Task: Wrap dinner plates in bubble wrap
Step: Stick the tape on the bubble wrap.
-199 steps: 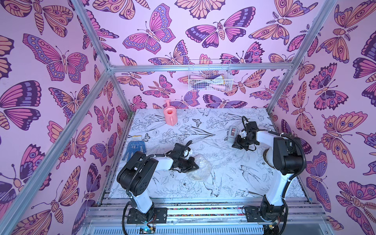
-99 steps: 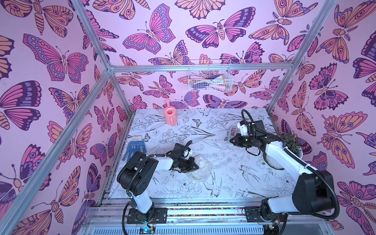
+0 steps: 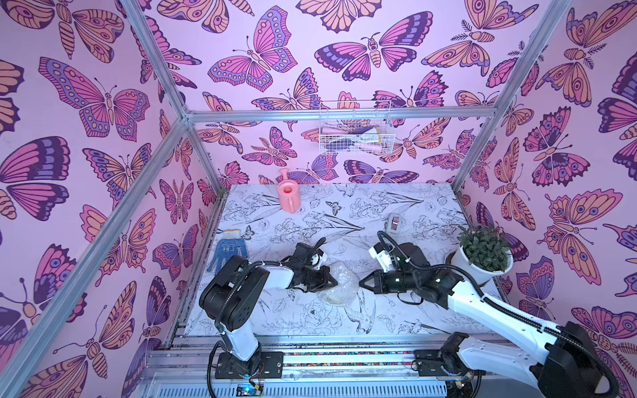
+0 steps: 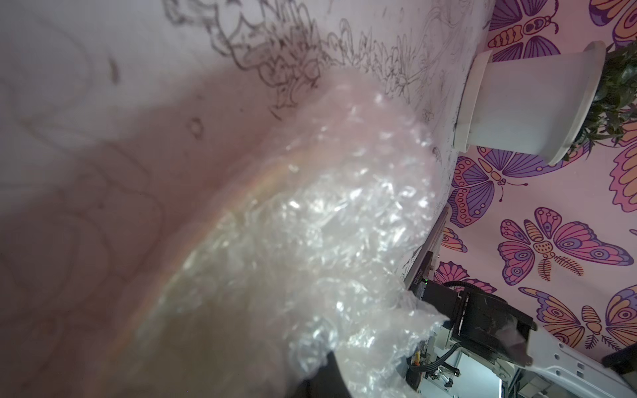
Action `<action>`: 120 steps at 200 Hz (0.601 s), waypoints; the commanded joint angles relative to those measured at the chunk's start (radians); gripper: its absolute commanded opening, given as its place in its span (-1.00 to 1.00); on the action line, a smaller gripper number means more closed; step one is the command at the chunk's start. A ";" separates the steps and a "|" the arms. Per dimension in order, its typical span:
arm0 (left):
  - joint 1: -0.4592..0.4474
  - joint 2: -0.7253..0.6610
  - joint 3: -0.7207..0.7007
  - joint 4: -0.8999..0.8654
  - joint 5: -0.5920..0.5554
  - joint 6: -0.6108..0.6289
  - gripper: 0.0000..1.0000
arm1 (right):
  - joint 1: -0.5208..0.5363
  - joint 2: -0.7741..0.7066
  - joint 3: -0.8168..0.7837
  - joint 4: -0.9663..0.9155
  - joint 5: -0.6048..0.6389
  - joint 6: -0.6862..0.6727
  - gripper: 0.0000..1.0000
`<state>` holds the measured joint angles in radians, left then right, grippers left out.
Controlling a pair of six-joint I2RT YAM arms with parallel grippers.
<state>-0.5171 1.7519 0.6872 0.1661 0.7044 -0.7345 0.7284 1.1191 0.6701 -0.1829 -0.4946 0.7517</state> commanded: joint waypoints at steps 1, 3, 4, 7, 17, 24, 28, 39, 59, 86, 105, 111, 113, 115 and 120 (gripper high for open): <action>-0.008 0.109 -0.083 -0.185 -0.242 0.000 -1.00 | 0.061 0.063 -0.030 0.236 0.007 0.161 -1.00; -0.008 0.110 -0.084 -0.185 -0.241 0.000 -1.00 | 0.065 0.071 -0.032 0.253 0.007 0.168 -1.00; -0.008 0.109 -0.083 -0.185 -0.242 0.000 -1.00 | 0.068 0.075 -0.034 0.261 0.007 0.171 -1.00; -0.008 0.108 -0.083 -0.185 -0.242 0.000 -1.00 | 0.075 0.086 -0.039 0.287 0.007 0.178 -1.00; -0.008 0.110 -0.081 -0.185 -0.244 0.003 -1.00 | 0.089 0.130 -0.046 0.356 0.008 0.204 -1.00; -0.008 0.109 -0.083 -0.185 -0.243 0.003 -1.00 | 0.094 0.163 -0.050 0.411 0.005 0.222 -1.00; -0.008 0.109 -0.083 -0.184 -0.243 0.003 -1.00 | 0.095 0.182 -0.051 0.441 0.001 0.233 -1.00; -0.007 0.109 -0.084 -0.181 -0.243 0.002 -1.00 | 0.097 0.234 -0.049 0.509 -0.008 0.262 -1.00; -0.008 0.107 -0.086 -0.178 -0.245 0.001 -1.00 | 0.100 0.319 -0.044 0.632 -0.028 0.315 -1.00; -0.008 0.106 -0.087 -0.177 -0.245 0.001 -1.00 | 0.100 0.377 -0.048 0.699 -0.026 0.353 -1.00; -0.008 0.107 -0.087 -0.178 -0.245 0.001 -1.00 | 0.097 0.395 -0.060 0.718 -0.013 0.357 -1.00; -0.008 0.107 -0.088 -0.177 -0.244 0.001 -1.00 | 0.097 0.401 -0.063 0.720 -0.004 0.353 -1.00; -0.008 0.107 -0.088 -0.177 -0.245 0.001 -1.00 | 0.096 0.403 -0.063 0.720 -0.001 0.351 -1.00; -0.008 0.107 -0.087 -0.177 -0.245 0.001 -1.00 | 0.095 0.406 -0.065 0.720 0.002 0.349 -1.00; -0.008 0.107 -0.087 -0.177 -0.245 0.001 -1.00 | 0.091 0.411 -0.067 0.723 0.007 0.348 -1.00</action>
<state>-0.5175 1.7512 0.6754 0.1947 0.7048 -0.7418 0.8207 1.5078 0.6167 0.4587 -0.5133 1.0679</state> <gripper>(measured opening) 0.046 0.052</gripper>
